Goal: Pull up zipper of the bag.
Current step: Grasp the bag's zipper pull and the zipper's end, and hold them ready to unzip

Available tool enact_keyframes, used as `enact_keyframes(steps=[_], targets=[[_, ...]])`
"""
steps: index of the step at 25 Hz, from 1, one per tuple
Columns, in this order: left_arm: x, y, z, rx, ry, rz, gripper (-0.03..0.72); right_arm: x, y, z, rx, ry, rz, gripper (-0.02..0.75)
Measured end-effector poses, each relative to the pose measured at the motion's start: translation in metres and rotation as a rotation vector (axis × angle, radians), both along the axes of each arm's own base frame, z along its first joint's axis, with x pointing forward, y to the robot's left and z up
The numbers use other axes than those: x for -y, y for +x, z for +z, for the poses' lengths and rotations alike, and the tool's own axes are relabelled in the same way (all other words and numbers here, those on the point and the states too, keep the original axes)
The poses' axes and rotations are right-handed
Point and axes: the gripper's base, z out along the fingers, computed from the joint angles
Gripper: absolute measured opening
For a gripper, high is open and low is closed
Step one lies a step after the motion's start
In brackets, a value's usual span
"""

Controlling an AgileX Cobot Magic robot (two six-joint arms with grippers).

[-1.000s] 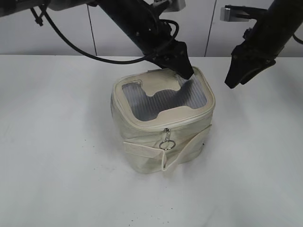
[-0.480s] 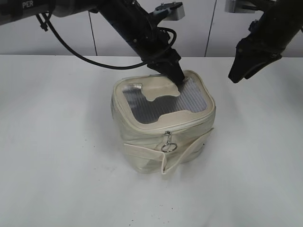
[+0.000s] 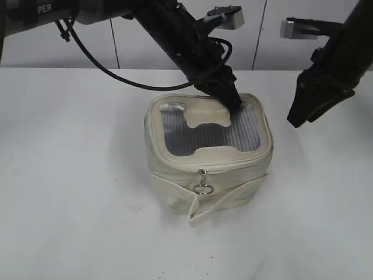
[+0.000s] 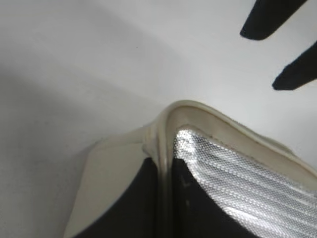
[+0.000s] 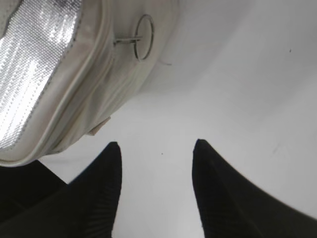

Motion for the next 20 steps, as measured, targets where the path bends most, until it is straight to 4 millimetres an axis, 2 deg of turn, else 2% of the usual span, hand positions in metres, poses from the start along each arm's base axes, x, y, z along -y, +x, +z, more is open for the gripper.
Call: enact_keyframes(steps=[4,8,13,20], targets=[[0.011,-0.009,0.001,0.005,-0.001,-0.033,0.039,0.002,-0.016,-0.009,-0.041,-0.007,-0.004,0.372],[0.011,-0.012,0.004,0.029,0.013,-0.046,0.039,0.005,-0.032,-0.014,-0.022,-0.013,-0.002,0.372],[0.004,-0.012,0.012,0.04,0.029,-0.051,0.039,0.005,-0.034,-0.023,0.068,0.005,0.02,0.372],[0.0,-0.008,0.012,0.036,0.033,-0.042,0.039,-0.003,-0.037,-0.041,0.188,0.111,0.099,0.372]])
